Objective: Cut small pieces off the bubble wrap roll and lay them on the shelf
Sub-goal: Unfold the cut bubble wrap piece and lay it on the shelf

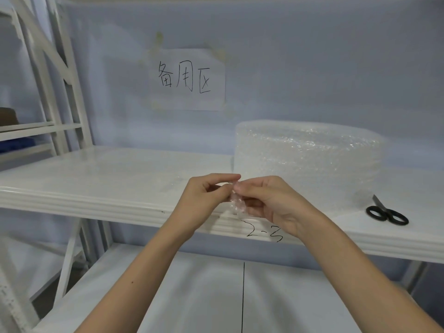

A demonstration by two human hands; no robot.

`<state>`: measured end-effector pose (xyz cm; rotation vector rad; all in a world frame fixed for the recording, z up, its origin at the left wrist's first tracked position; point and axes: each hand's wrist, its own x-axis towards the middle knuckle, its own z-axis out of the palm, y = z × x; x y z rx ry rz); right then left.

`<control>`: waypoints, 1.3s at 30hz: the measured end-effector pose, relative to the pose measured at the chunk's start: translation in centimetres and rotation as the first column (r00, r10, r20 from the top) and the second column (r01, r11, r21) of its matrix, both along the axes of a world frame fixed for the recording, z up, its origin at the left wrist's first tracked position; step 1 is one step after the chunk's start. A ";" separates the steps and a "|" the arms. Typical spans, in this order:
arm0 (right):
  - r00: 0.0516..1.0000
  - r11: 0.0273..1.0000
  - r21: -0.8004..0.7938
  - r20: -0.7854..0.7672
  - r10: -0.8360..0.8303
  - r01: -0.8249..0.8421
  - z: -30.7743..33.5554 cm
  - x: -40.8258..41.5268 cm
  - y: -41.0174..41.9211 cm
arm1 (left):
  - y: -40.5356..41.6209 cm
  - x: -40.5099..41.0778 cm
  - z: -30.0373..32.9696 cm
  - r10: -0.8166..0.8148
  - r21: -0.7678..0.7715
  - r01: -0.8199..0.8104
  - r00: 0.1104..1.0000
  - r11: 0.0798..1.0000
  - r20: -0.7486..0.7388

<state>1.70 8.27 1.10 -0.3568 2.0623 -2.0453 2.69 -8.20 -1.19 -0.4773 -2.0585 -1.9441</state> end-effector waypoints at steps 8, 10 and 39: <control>0.987 0.998 0.054 -0.156 -0.028 0.037 -1.1 -0.1 -0.7 | -0.5 -0.3 0.1 -0.065 0.101 0.054 0.993 0.993 0.101; 0.981 0.995 0.085 -0.194 -0.031 0.049 -1.2 0.1 -0.8 | -0.7 -0.4 0.2 -0.118 0.144 0.095 0.980 0.985 0.162; 0.970 0.995 0.091 -0.242 -0.027 0.050 -0.9 0.5 -0.3 | -0.6 -0.5 0.8 -0.189 0.146 0.171 0.975 0.974 0.119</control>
